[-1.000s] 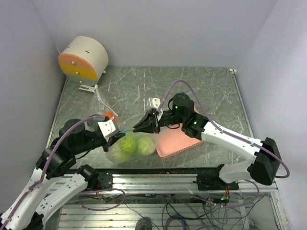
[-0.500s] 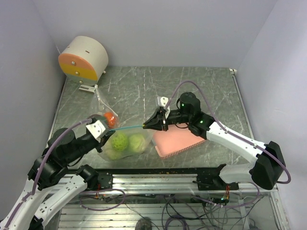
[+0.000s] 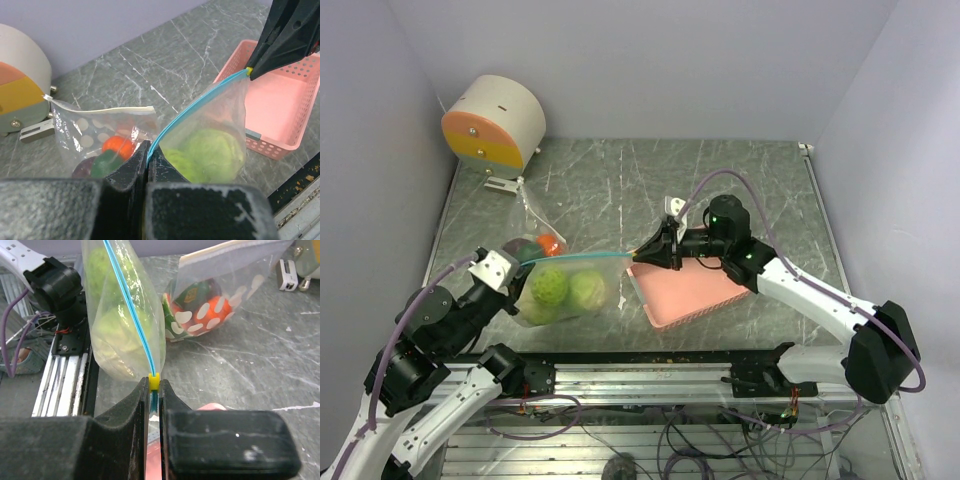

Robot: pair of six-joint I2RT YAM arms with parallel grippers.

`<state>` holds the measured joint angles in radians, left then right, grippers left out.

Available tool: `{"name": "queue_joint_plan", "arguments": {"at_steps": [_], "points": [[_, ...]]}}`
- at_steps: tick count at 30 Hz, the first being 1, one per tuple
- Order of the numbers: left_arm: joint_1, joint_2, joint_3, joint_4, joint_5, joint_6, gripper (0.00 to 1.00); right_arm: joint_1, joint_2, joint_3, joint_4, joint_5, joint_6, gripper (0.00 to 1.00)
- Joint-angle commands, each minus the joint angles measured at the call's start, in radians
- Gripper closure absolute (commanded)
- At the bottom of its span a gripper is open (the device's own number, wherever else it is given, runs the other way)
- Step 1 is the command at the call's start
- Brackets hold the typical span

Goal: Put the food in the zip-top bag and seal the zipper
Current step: Zip the zipper food storage bag, then place the zipper food storage bag at the center of the board, then reset both arms

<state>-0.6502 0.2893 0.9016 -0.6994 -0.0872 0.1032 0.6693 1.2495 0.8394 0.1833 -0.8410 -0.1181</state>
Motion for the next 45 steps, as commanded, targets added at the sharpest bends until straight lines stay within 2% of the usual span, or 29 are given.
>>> {"name": "queue_joint_plan", "arguments": {"at_steps": [1,2,3,4,5,7,10,13,14,16,19,23,28,29,30,32,33,34,35,38,45], "points": [[0.001,-0.007,0.044,0.113,-0.075,-0.017,0.93,-0.03,-0.017,-0.008,0.001,0.075,0.03,1.0],[0.002,-0.001,0.039,0.117,-0.069,-0.024,0.93,-0.03,-0.016,-0.002,-0.006,0.104,0.04,1.0],[0.001,0.004,0.035,0.124,-0.061,-0.03,0.93,-0.03,-0.014,0.008,-0.013,0.141,0.058,0.88],[0.002,0.01,0.03,0.133,-0.054,-0.036,0.93,-0.029,-0.016,0.018,-0.014,0.194,0.101,0.68],[0.0,0.017,0.024,0.145,-0.048,-0.045,0.93,-0.029,-0.015,0.03,-0.02,0.252,0.137,0.54],[0.001,0.034,0.011,0.176,-0.04,-0.061,0.93,-0.03,-0.011,0.069,-0.059,0.363,0.196,0.4],[0.001,0.063,-0.005,0.252,-0.055,-0.103,0.93,-0.029,-0.005,0.119,-0.131,0.554,0.284,0.27],[0.001,0.095,-0.032,0.353,-0.09,-0.153,0.93,-0.029,0.0,0.144,-0.176,0.698,0.333,0.23],[0.001,0.111,-0.049,0.393,-0.106,-0.166,0.93,-0.028,0.002,0.149,-0.187,0.764,0.349,0.18],[0.001,0.142,-0.066,0.475,-0.153,-0.2,0.93,-0.03,0.007,0.153,-0.208,0.847,0.376,0.14],[0.0,0.205,-0.072,0.596,-0.203,-0.236,0.93,-0.031,0.017,0.153,-0.236,0.951,0.405,0.13],[0.001,0.313,-0.053,0.729,-0.227,-0.253,0.93,-0.031,0.006,0.117,-0.227,1.012,0.428,0.11],[0.001,0.433,-0.052,0.759,-0.362,-0.296,0.92,-0.033,0.011,0.097,-0.23,1.027,0.443,0.09],[0.001,0.44,-0.069,0.774,-0.371,-0.309,0.88,-0.032,0.01,0.094,-0.231,1.023,0.447,0.09],[0.001,0.441,-0.091,0.786,-0.374,-0.32,0.8,-0.034,0.009,0.09,-0.23,1.021,0.452,0.09],[0.001,0.428,-0.134,0.814,-0.376,-0.343,0.58,-0.032,0.005,0.081,-0.226,1.019,0.458,0.08],[0.001,0.41,-0.16,0.825,-0.382,-0.356,0.28,-0.034,0.003,0.076,-0.223,1.021,0.461,0.08],[0.001,0.398,-0.176,0.835,-0.384,-0.364,0.06,-0.034,0.0,0.071,-0.22,1.021,0.46,0.08],[0.001,0.383,-0.189,0.842,-0.381,-0.364,0.0,-0.034,-0.001,0.07,-0.218,1.021,0.459,0.08],[0.001,0.352,-0.189,0.808,-0.372,-0.355,0.01,-0.034,-0.003,0.073,-0.22,1.026,0.461,0.08],[0.001,0.37,-0.096,0.613,-0.341,-0.343,0.01,-0.034,0.004,0.07,-0.227,1.034,0.476,0.08]]}}
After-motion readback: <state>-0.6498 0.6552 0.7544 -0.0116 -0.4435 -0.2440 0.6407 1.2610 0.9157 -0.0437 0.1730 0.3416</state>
